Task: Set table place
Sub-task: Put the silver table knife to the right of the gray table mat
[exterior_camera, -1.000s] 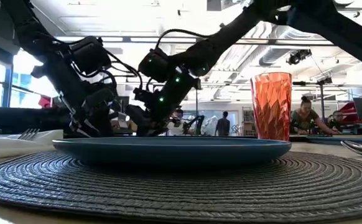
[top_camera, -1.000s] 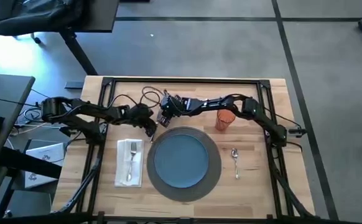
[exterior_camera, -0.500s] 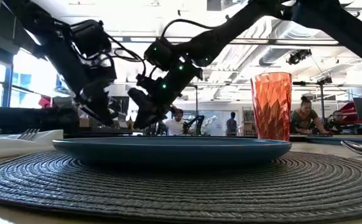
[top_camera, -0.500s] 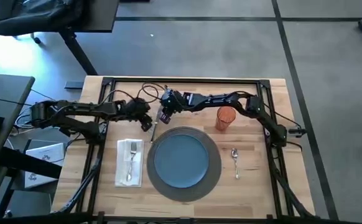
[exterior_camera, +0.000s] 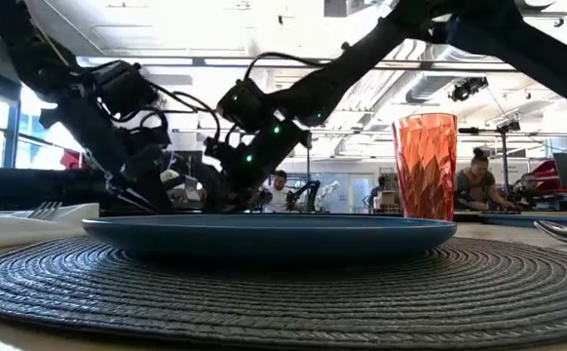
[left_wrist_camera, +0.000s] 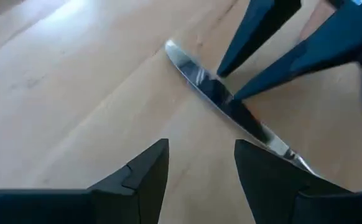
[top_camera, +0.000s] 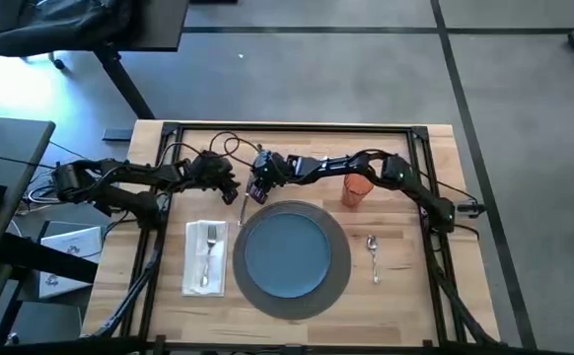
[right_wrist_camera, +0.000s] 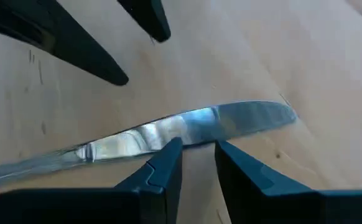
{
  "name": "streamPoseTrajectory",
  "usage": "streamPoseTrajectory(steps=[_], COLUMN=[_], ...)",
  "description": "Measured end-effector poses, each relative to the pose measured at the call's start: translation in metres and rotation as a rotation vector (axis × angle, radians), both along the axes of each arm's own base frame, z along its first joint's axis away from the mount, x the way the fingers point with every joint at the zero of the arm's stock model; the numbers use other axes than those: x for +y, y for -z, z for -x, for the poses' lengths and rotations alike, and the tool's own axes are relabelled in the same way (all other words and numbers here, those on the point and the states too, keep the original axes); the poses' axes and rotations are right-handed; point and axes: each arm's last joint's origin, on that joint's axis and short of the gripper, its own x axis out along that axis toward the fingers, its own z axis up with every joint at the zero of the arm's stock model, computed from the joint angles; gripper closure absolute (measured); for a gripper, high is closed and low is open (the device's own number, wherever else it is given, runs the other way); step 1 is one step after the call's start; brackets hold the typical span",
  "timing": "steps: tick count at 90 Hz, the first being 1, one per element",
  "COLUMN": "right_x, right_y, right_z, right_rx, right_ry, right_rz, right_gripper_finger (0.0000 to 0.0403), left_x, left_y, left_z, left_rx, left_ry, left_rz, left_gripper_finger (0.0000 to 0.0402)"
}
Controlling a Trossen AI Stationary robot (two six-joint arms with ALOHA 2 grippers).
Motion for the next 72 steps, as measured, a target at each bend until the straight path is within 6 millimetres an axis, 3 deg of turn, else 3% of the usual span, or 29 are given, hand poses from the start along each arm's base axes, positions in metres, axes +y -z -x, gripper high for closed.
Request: streamPoseTrajectory(steps=[33,58,72], right_x=[0.0,-0.008,-0.012], right_y=[0.003,-0.024,-0.008], right_z=[0.0,0.0,-0.001], right_rx=[0.015,-0.05,-0.042], right_ry=[-0.009,-0.059,-0.036], right_rz=[0.013,0.091,0.111], right_gripper_finger=[0.032,0.032,0.032], left_x=[0.012,0.019,0.029], left_y=[0.017,0.003,0.006], left_z=[-0.01,-0.002,0.006], left_rx=[-0.083,-0.2,-0.191], left_ry=[-0.099,-0.13,-0.199], left_rz=[0.08,0.203,0.204], left_gripper_finger=[0.0232,0.0232,0.0232])
